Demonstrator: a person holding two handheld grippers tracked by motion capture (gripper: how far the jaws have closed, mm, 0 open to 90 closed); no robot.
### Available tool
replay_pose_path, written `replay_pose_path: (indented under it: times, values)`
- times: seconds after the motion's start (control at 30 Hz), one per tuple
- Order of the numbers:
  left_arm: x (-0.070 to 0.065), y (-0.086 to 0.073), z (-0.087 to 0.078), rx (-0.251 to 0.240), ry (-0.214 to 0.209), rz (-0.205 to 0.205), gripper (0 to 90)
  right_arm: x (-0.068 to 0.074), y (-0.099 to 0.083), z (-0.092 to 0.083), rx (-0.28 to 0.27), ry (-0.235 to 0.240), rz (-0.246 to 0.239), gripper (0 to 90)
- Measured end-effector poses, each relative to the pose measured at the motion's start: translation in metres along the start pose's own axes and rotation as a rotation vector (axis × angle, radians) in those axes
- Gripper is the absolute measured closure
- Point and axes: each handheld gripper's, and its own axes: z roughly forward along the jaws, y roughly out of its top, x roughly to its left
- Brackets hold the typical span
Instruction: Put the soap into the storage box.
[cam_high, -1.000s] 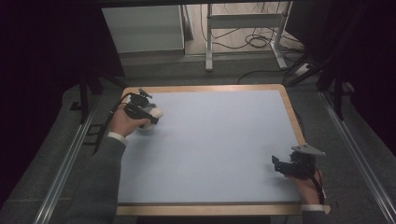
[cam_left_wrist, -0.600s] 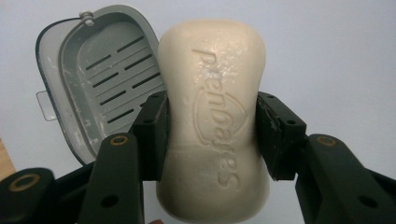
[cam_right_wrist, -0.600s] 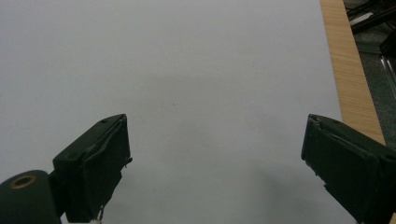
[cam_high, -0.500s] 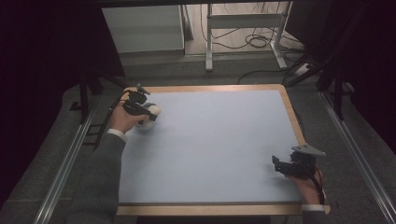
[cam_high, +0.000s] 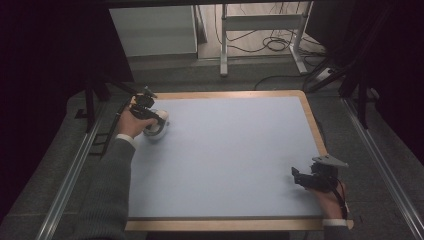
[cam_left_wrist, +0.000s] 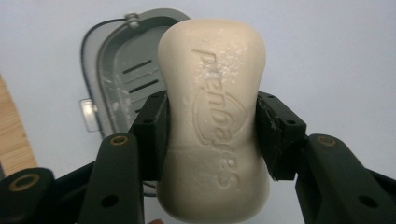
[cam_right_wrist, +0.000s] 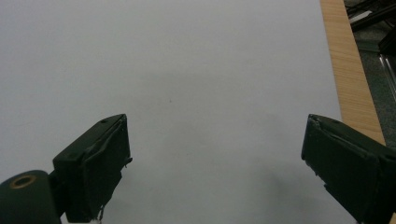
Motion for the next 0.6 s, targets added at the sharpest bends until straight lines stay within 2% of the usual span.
replay_pose_path:
  times: [0.1,0.3,0.6]
  values:
    - [0.004,0.002,0.004,0.002,0.002,-0.021,49.5,0.000,0.000,0.000,0.001,-0.004,-0.001,7.8]
    - [0.009,0.003,0.014,0.019,0.027,-0.033,49.5,-0.001,-0.001,0.000,0.001,-0.006,-0.003,7.8]
    - [0.015,-0.001,0.026,0.015,0.028,-0.062,48.6,-0.002,-0.001,0.000,0.001,-0.010,-0.001,7.7]
